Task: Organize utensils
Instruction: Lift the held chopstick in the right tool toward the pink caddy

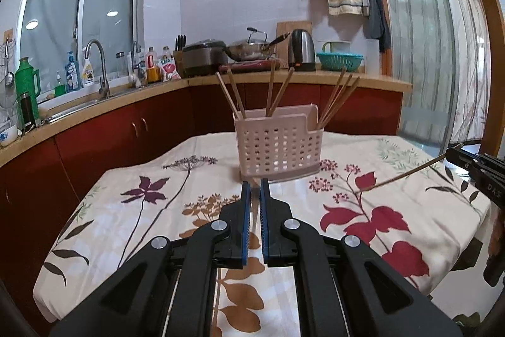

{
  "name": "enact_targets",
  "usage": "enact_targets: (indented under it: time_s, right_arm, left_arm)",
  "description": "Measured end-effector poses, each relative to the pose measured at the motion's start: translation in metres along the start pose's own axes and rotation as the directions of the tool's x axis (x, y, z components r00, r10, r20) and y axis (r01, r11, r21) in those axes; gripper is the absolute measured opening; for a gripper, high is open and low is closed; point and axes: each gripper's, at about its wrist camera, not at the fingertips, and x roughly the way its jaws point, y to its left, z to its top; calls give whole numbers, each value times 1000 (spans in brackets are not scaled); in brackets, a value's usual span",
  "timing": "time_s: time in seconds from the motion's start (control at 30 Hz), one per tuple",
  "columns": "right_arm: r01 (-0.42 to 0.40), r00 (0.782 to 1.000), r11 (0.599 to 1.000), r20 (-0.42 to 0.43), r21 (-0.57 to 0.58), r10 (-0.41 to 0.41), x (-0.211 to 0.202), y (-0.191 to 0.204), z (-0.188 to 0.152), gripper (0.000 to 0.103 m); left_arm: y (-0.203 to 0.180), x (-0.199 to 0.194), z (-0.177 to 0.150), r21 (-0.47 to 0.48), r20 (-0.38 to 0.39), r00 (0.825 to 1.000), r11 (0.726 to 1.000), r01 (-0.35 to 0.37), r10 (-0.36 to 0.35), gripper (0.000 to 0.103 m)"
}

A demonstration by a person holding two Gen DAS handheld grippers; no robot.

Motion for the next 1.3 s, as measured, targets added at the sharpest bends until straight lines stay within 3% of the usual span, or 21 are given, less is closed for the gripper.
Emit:
enact_targets:
  time_s: [0.83,1.3]
  right_arm:
    - [-19,1000,999,8,-39,19,28,16,44,7]
    - [-27,999,999,32,-30,28,44,16,56,7]
  left_arm:
    - [20,15,28,-43,-19,999,999,31,-32,6]
    - [24,30,43,-52,19,999,998,31,-30,6]
